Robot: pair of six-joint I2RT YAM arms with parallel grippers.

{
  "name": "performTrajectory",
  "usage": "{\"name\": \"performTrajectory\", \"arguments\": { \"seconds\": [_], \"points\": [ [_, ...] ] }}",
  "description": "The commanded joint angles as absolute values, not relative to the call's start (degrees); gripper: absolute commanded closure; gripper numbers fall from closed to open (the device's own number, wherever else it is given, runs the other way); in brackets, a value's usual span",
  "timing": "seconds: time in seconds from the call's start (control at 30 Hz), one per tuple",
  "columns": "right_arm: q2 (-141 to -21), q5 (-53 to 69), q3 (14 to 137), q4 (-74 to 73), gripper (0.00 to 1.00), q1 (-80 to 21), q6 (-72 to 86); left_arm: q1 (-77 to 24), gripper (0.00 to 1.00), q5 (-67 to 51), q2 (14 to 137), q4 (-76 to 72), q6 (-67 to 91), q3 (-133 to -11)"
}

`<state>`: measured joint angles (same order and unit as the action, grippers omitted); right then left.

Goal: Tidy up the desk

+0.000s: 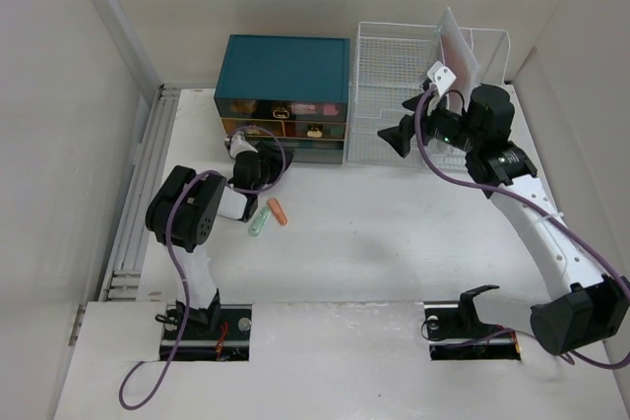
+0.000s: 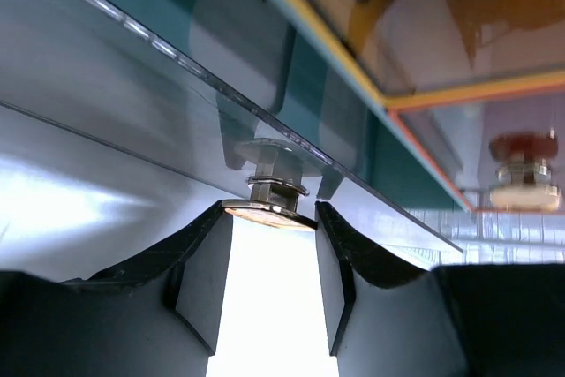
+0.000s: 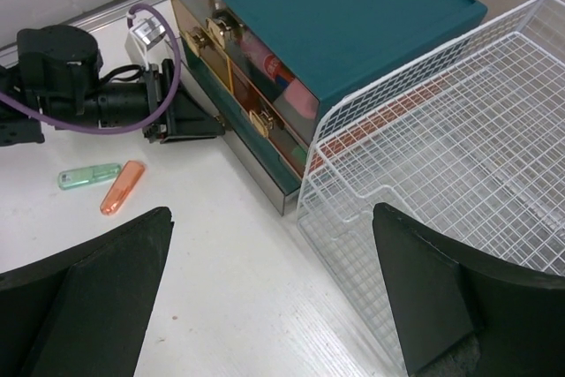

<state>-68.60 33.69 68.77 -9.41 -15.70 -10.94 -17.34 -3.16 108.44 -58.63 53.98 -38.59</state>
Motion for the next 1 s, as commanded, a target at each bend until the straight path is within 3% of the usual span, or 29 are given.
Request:
{"name": "performTrajectory", "arguments": {
  "seconds": [0.0,0.23,0.3,0.33,0.47,0.53,0.8,0.97],
  "points": [
    [-67.76,35.68,68.73,-6.50,0.00,-15.29,-11.43,-17.58,0.78,-0.26,103.72,-60.03,53.61,-34.99],
    [-67.76,36.21,68.73,-6.50,0.00,-15.29,-11.43,-19.42,0.72,0.87,99.23,-63.18,55.63,-26.82],
    [-67.76,36.82,68.73,-6.50,0.00,-15.29,-11.43,-19.95,0.57,0.88,98.44,-63.80,55.63,-25.58],
    [-67.76,36.83,68.73,-6.50,0.00,-15.29,-11.43,-19.95,0.38,0.88,98.44,-63.81,55.63,-24.88],
    [-67.76,37.35,68.20,-6.50,0.00,-15.29,-11.43,-19.95,0.09,0.88,96.25,-63.81,53.27,-23.65],
    [-67.76,37.35,68.20,-6.50,0.00,-15.29,-12.04,-19.95,0.03,-0.35,94.93,-63.81,52.04,-22.86],
    [-68.29,38.41,67.68,-6.50,0.00,-15.29,-12.57,-21.09,0.00,-1.49,83.60,-58.55,45.72,-21.01],
    [-69.34,39.64,67.68,-6.50,0.05,-15.29,-13.10,-24.43,0.10,0.60,74.54,-46.52,40.44,-22.41]
  ]
}}
